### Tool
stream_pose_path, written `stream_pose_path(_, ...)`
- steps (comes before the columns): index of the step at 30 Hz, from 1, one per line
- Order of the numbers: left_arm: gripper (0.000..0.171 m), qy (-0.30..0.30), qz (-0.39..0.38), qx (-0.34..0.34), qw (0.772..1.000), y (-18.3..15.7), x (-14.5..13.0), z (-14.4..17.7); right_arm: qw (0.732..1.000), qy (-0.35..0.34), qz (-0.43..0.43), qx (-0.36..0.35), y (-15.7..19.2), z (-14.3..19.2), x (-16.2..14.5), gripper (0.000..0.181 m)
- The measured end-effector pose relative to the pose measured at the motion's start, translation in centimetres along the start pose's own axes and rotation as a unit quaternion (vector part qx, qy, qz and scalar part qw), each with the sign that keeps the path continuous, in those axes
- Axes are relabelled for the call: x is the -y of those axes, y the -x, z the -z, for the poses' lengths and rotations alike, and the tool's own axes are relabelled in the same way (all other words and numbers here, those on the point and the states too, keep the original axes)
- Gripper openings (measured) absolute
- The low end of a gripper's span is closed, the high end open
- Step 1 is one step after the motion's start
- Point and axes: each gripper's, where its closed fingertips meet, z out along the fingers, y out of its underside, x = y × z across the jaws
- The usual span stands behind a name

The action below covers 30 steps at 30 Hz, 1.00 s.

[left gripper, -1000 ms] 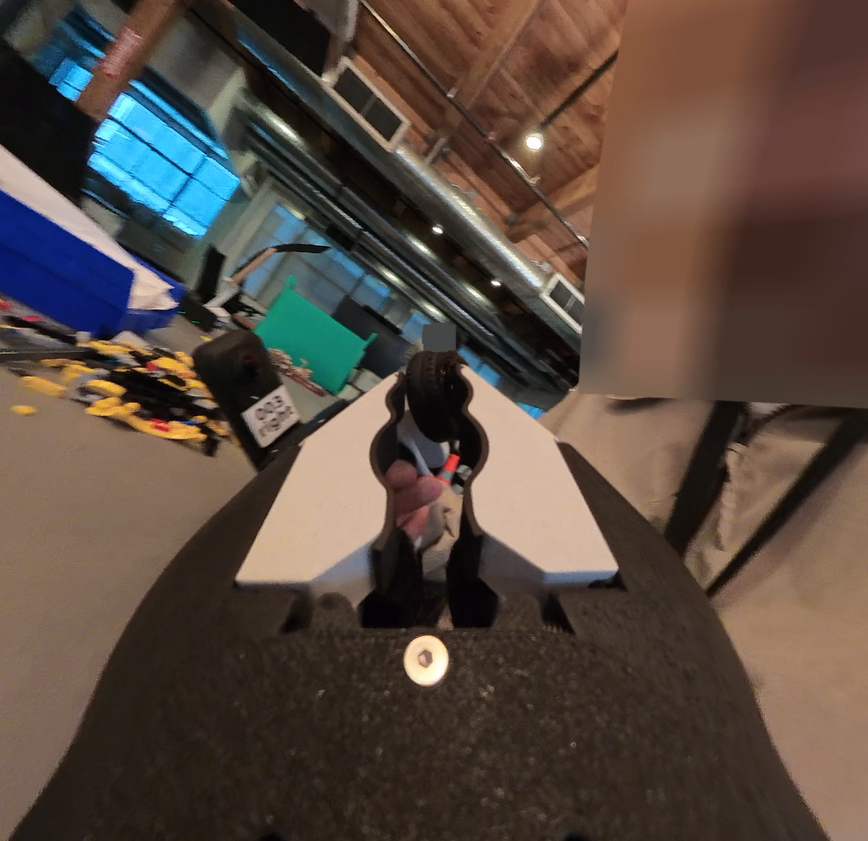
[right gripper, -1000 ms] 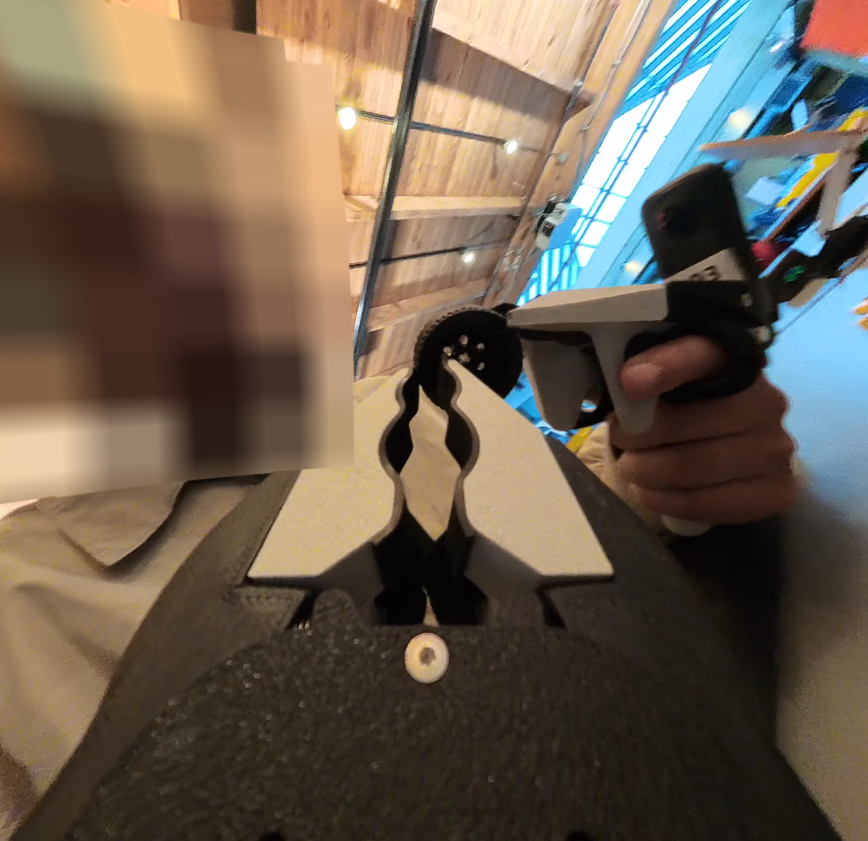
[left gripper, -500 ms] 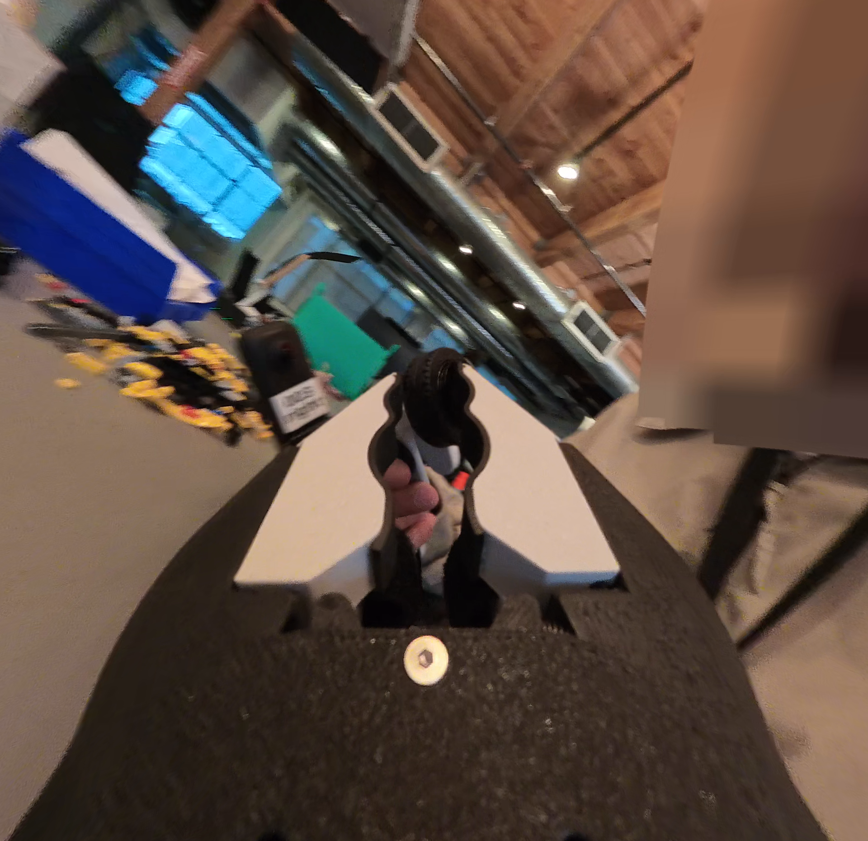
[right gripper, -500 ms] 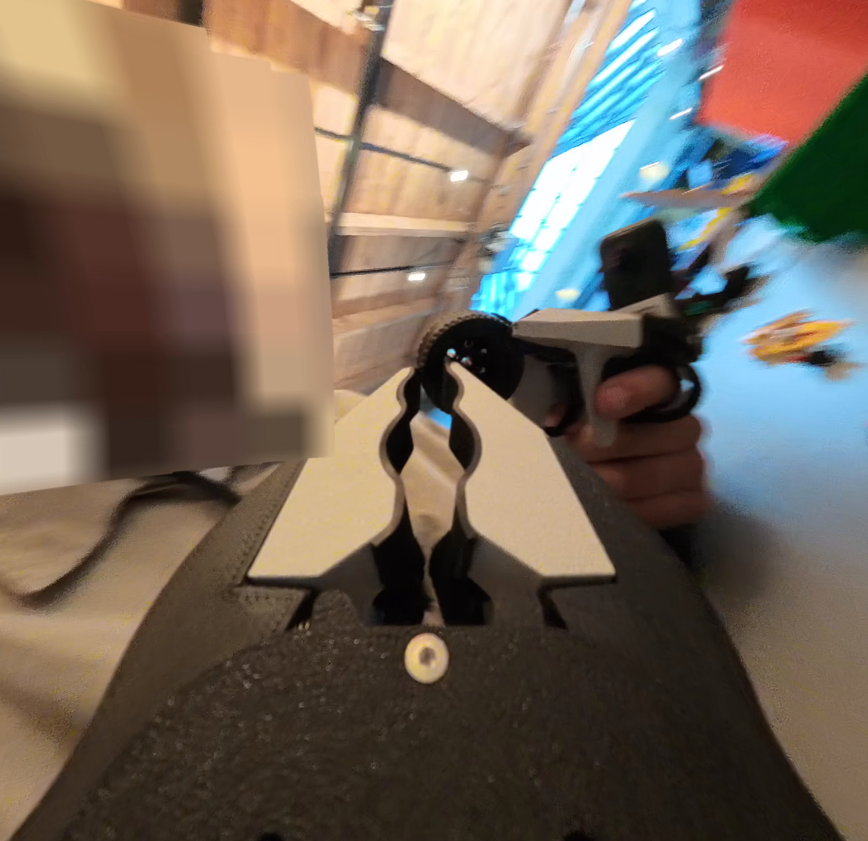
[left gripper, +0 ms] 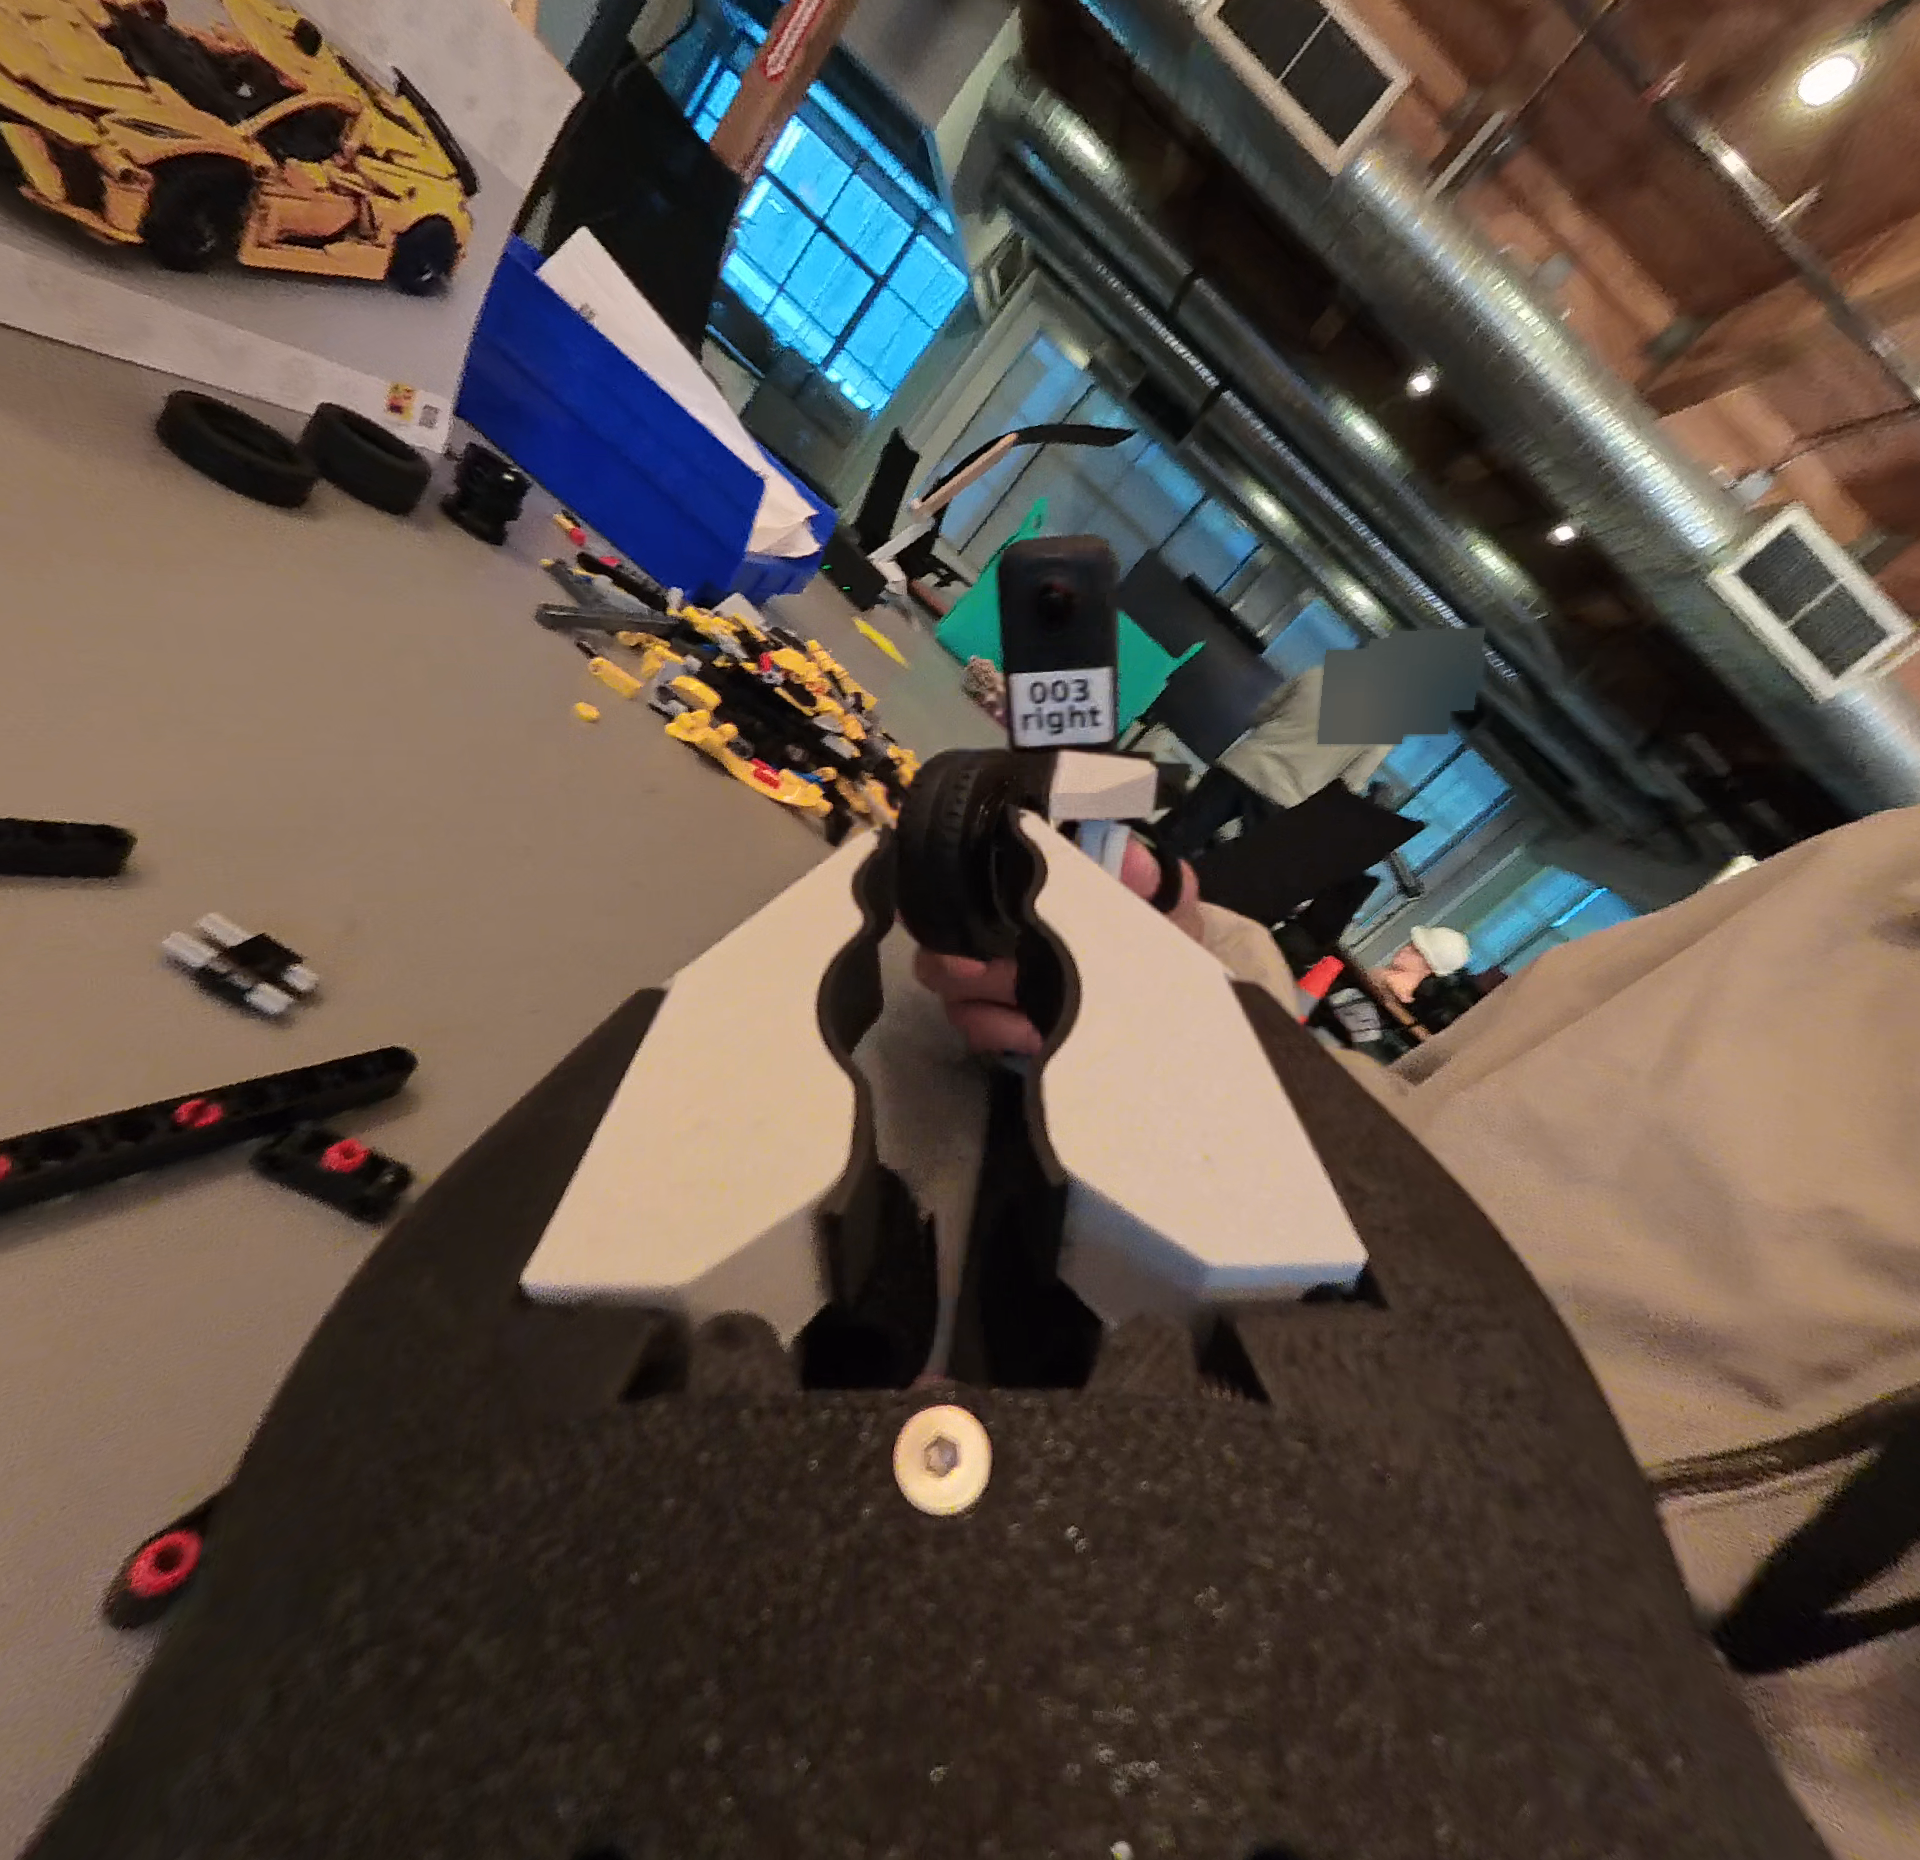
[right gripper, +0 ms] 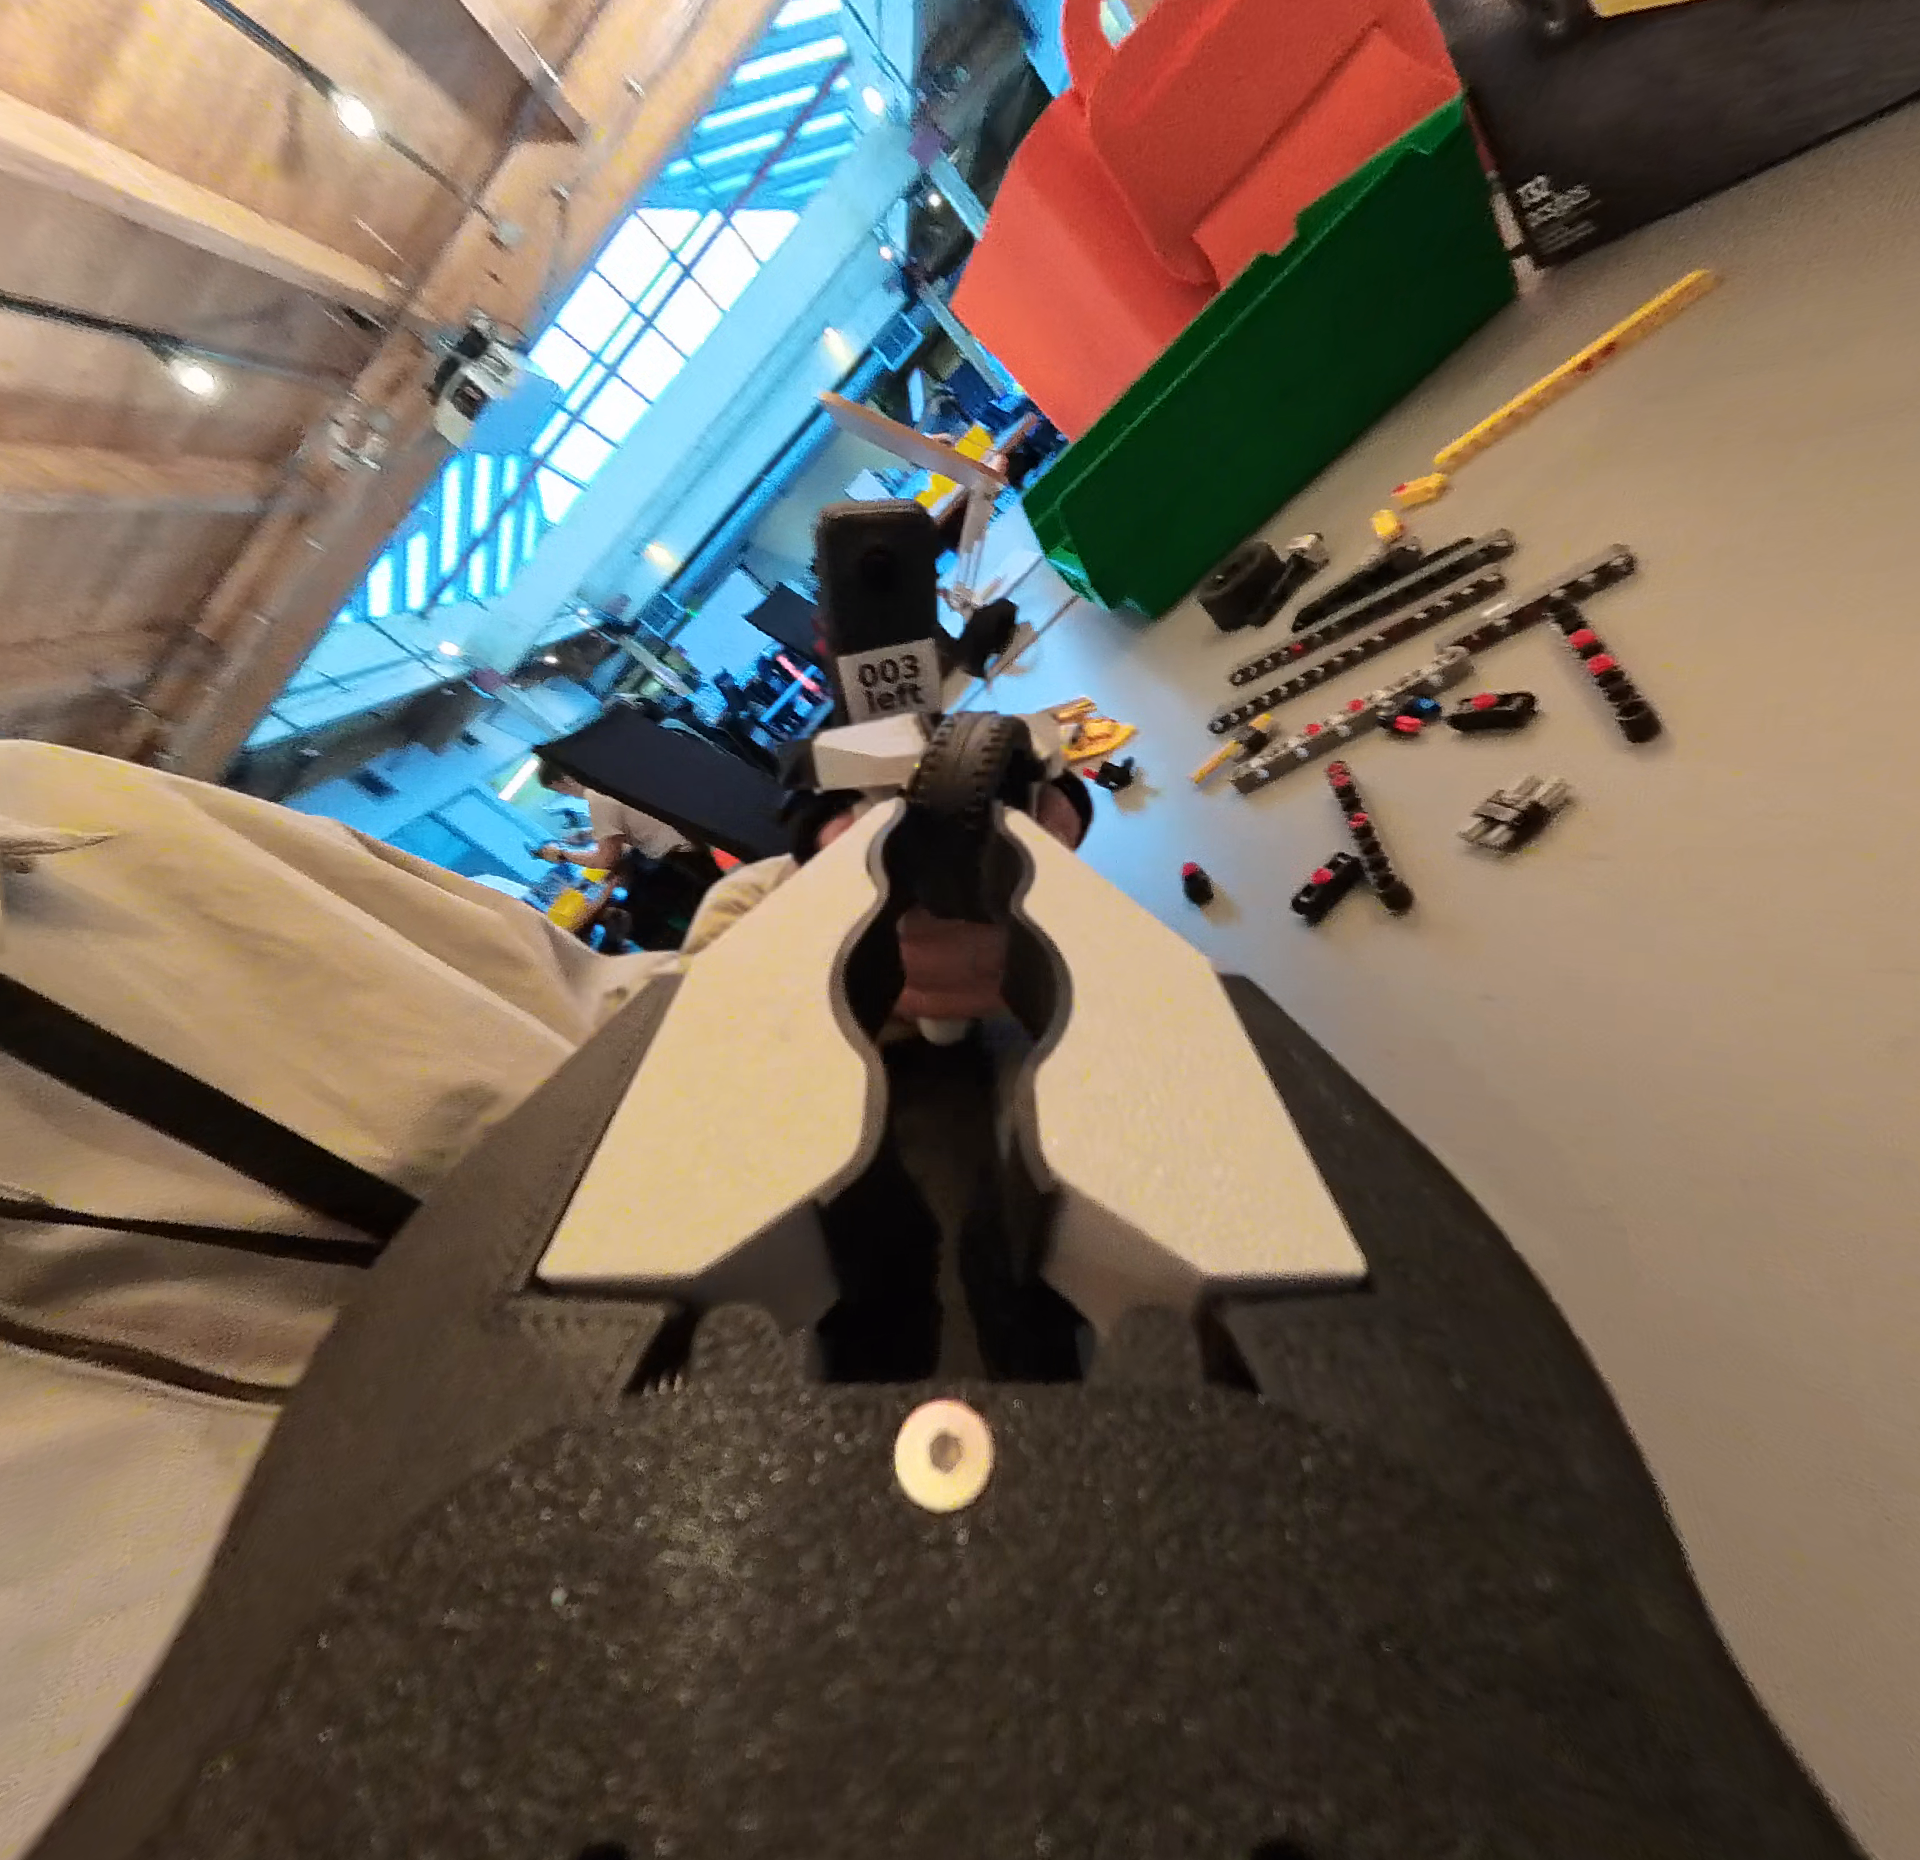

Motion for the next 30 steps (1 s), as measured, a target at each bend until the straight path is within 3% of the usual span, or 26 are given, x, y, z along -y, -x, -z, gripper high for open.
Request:
stream_pose_path(7, 0.018, 0.051, -0.116, 0.134, 0.983, 3.0, -1.0, 0.0, 0.991, 0.031, 0.055, -0.121, -2.9, -0.2, -1.0, 0.011)
stream_pose_path(9, 0.0, 0.119, -0.179, 0.171, 0.961, 3.7, -3.1, -0.7, 0.992, 0.034, 0.085, -0.083, -1.1, -1.2, -1.2, 0.003)
stream_pose_path(11, 0.0, 0.133, -0.222, 0.17, 0.951, 3.0, -3.7, -1.6, 0.982, 0.026, 0.167, -0.085, 0.3, -2.5, -1.3, 0.003)
stream_pose_path(12, 0.0, 0.107, -0.208, 0.175, 0.956, 3.2, -2.7, -1.2, 0.978, 0.028, 0.182, -0.102, -0.2, -2.2, -1.0, 0.002)
stream_pose_path(15, 0.0, 0.091, -0.202, 0.2, 0.954, 4.1, -1.6, 0.2, 0.989, 0.009, 0.087, -0.119, -2.7, 0.5, 0.0, 0.0)
stream_pose_path(17, 0.0, 0.098, -0.226, 0.2, 0.948, 3.9, -2.0, -0.1, 0.987, 0.006, 0.105, -0.118, -2.6, 1.0, 0.5, 0.0)
stream_pose_path(19, 0.0, 0.084, -0.207, 0.185, 0.957, 3.9, -1.7, -0.3, 0.988, 0.015, 0.105, -0.115, -2.6, 0.7, 0.2, 0.0)
stream_pose_path(22, 0.001, 0.04, -0.129, 0.158, 0.978, 3.9, -0.6, 0.1, 0.967, 0.041, 0.177, -0.177, -3.7, 0.8, -0.3, 0.0)
stream_pose_path(25, 0.018, 0.001, -0.093, 0.185, 0.978, 5.1, 0.7, 1.6, 0.942, 0.087, 0.215, -0.243, -5.6, 0.8, -1.3, 0.0)
stream_pose_path(30, 0.017, -0.007, -0.07, 0.192, 0.979, 5.5, 0.9, 2.2, 0.938, 0.068, 0.173, -0.294, -7.7, 2.3, -0.7, 0.003)
